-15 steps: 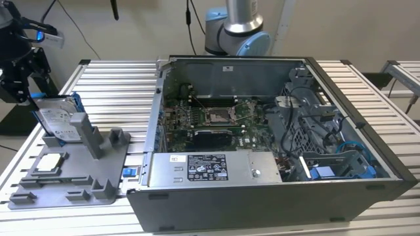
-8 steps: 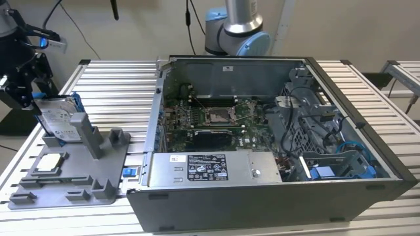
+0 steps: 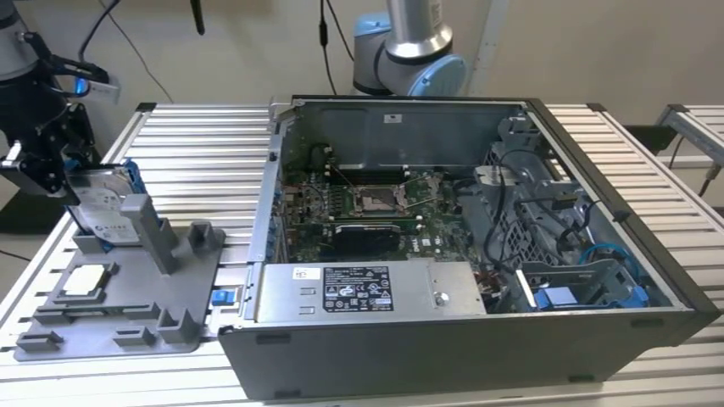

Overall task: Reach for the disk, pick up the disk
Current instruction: 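Pick up the disk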

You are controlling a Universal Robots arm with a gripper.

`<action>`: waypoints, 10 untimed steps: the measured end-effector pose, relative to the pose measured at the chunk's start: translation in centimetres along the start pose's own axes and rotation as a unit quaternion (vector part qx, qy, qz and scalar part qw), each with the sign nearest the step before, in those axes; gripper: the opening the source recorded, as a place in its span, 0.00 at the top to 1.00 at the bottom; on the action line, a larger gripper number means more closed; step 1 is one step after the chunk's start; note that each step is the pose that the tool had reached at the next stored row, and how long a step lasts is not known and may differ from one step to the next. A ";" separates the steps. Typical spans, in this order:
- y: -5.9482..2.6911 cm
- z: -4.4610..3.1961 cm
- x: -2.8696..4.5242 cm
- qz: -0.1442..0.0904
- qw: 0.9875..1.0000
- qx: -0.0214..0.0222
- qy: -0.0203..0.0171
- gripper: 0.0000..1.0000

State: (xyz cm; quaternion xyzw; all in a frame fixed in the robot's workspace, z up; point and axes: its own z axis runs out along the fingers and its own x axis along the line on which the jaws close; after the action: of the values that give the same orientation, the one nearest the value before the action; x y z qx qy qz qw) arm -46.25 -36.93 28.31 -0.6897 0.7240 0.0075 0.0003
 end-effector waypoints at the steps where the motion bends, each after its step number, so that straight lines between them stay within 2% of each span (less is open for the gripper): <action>1: 0.00 0.18 0.00 0.000 1.000 0.000 0.000 0.00; 4: -0.01 0.60 0.01 -0.001 1.000 0.000 0.000 0.00; 10: -0.01 0.85 0.01 -0.001 1.000 0.000 0.000 0.00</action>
State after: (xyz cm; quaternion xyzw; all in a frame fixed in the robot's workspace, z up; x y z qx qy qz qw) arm -46.25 -36.93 27.45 -0.6902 0.7236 0.0077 0.0006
